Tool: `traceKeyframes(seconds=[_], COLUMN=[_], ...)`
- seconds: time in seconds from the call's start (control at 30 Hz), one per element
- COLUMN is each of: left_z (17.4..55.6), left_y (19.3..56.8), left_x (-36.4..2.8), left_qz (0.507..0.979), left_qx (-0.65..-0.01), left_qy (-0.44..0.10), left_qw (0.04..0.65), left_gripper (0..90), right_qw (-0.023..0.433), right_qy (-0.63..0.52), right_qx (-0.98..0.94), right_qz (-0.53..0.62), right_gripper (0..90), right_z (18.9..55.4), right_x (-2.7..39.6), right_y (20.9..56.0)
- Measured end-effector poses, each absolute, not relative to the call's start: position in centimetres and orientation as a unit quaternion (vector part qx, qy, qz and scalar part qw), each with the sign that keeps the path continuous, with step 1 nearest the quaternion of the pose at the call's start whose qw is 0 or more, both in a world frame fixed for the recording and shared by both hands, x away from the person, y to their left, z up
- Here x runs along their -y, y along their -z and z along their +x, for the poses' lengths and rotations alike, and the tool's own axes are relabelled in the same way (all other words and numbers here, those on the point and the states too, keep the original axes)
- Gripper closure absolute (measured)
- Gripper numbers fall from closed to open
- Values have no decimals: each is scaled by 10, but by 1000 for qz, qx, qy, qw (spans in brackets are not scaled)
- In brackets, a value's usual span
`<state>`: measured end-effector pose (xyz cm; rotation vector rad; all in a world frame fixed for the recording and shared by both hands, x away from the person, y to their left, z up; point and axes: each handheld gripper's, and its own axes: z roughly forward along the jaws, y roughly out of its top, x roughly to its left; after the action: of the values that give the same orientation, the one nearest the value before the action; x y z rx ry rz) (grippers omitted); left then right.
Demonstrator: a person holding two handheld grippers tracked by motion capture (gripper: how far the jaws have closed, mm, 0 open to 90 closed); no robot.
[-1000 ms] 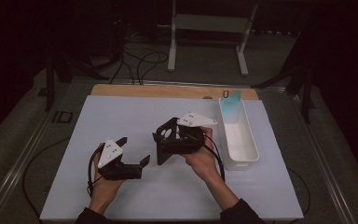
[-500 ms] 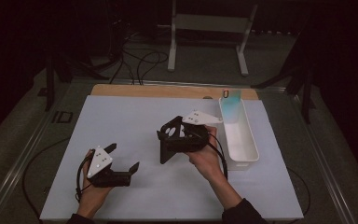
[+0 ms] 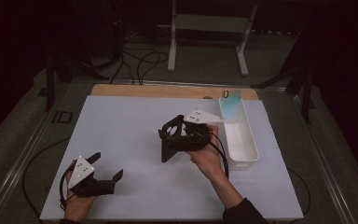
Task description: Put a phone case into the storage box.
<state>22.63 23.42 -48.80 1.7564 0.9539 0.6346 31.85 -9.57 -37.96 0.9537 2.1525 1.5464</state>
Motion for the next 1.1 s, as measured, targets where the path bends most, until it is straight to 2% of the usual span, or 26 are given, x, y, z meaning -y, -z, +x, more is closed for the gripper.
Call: traceKeyframes(seconds=[0.37,1.1], left_z=[227,227], left_y=[491,492], left_x=[-235,-235], left_qz=[725,722], left_qx=[-400,-410], left_qy=[-268,-271], left_qw=[493,488], left_gripper=[2,2], right_qw=[180,253], right_qy=[-541,-527], right_qx=[-747,-716], right_qz=[342,380], right_gripper=[133,135], right_z=[323,353], right_x=[108,163], right_y=[367,332])
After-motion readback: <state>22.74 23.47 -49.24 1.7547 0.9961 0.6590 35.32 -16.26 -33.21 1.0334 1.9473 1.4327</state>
